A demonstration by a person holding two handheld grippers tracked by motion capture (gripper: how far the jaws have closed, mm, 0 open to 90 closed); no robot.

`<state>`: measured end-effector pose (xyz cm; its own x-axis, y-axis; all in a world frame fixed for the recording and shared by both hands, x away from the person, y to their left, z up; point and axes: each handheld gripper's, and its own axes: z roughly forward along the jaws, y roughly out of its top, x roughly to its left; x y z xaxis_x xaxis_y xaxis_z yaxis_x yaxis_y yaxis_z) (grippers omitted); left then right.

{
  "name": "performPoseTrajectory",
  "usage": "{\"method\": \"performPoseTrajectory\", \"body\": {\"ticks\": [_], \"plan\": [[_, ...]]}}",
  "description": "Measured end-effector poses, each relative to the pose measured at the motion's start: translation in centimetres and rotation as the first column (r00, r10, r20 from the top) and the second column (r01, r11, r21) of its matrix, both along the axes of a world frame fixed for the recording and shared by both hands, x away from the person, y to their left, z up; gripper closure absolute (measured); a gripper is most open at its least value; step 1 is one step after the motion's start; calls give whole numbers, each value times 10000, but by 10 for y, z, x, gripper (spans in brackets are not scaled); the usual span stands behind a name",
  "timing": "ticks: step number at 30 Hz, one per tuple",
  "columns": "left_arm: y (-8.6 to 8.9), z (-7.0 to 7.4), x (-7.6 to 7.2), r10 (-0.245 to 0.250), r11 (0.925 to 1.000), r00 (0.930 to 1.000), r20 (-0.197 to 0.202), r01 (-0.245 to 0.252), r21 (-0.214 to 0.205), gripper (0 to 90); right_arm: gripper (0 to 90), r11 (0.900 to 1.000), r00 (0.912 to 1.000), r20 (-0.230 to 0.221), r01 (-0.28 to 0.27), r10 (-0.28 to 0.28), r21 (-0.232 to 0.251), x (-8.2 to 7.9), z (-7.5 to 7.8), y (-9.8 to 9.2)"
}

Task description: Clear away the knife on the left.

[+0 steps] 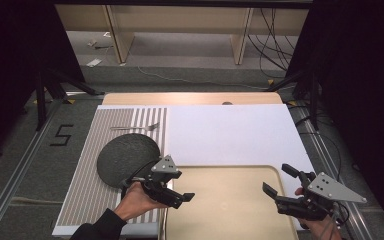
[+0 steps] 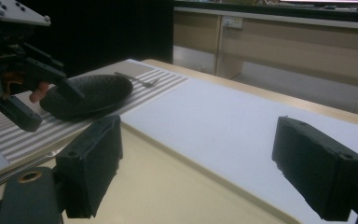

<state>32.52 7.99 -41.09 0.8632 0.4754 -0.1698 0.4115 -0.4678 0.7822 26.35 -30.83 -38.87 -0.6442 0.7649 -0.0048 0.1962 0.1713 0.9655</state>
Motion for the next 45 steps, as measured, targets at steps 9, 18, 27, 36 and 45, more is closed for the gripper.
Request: {"method": "performPoseTrajectory", "body": {"ticks": [9, 18, 27, 36, 45], "plan": [[12, 7, -6, 814, 9935, 9925, 913, -734, -870, 193, 169, 10000, 10000, -35, 36, -36, 51, 0, 0, 0], [26, 11, -12, 1515, 9778, 9768, 1516, -1257, -1675, 193, 169, 9998, 10000, -57, 28, -27, 178, 0, 0, -1], [33, 11, -18, 1861, 9678, 9683, 1667, -1514, -2011, 193, 169, 9997, 9999, -93, 42, -40, 236, 0, 0, -1], [36, 9, -24, 1842, 9672, 9702, 1573, -1504, -2048, 174, 168, 9997, 10000, -85, 40, -38, 226, 0, 0, -1], [44, 6, -31, 2061, 9562, 9632, 1725, -1608, -2445, 167, 169, 9997, 10000, -52, 15, -14, 223, 0, 0, -1]]}}
